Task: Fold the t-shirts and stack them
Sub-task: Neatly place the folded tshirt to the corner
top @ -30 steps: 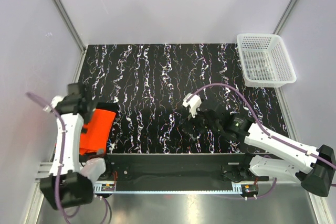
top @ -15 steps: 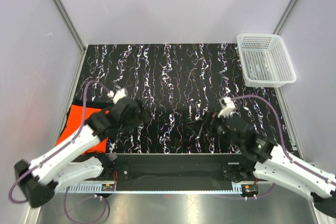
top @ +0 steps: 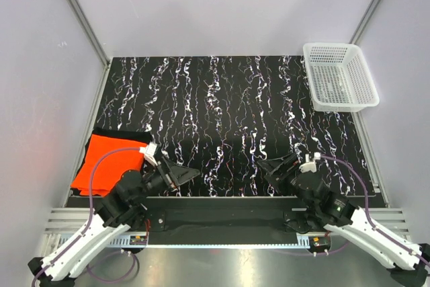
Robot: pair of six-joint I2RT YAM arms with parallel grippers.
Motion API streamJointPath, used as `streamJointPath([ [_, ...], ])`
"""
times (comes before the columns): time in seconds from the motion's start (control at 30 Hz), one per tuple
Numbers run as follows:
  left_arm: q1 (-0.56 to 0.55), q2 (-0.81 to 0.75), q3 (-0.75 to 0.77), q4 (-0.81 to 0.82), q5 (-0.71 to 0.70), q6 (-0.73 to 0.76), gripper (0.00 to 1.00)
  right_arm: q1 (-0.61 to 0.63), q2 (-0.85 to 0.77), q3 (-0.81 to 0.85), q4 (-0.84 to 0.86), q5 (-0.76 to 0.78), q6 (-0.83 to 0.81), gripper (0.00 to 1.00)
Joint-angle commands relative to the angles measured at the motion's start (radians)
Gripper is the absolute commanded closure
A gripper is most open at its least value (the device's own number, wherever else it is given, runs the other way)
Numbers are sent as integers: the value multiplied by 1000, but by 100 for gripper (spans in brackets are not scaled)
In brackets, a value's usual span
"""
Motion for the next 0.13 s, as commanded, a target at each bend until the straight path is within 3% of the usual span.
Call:
streamJointPath([
  [0.0, -2, -108, -33, 301, 134, -59, 1, 0, -11, -26, 38, 24, 85, 0],
  [0.03, -2, -100, -59, 389, 151, -127, 1, 0, -60, -53, 43, 16, 92, 0],
  [0.1, -2, -94, -179, 736, 162, -229, 1, -1, -58, -67, 153, -62, 39, 0],
])
